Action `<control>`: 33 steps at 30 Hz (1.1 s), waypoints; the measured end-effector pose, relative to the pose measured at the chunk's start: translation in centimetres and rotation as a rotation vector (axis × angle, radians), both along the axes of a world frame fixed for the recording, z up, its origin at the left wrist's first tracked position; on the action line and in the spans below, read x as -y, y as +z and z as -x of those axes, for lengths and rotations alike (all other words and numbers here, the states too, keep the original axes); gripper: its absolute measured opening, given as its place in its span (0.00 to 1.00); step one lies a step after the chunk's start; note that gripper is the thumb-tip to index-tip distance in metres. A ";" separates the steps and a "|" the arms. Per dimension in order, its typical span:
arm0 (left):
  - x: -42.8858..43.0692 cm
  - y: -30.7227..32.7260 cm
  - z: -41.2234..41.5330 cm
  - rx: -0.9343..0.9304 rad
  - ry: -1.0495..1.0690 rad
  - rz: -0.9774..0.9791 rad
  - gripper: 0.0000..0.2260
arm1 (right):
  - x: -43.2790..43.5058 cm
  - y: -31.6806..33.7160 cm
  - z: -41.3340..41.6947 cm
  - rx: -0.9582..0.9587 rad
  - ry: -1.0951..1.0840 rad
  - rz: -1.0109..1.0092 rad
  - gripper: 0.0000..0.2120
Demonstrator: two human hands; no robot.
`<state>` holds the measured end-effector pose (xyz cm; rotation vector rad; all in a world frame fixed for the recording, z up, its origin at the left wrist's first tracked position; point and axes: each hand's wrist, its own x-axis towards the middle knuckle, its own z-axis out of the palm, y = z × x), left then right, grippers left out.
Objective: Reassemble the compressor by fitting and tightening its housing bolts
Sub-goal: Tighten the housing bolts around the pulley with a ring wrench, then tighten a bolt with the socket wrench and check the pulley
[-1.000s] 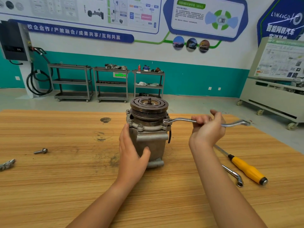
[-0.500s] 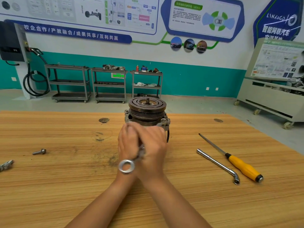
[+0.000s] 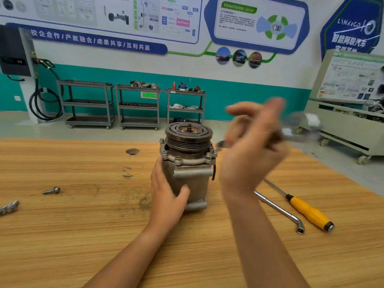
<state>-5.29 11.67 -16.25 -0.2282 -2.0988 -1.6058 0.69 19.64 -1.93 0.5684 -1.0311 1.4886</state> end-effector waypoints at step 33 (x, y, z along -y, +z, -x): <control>0.0 0.3 -0.2 -0.055 -0.043 0.023 0.41 | -19.4 -13.9 3.5 1.219 -0.574 -1.360 0.21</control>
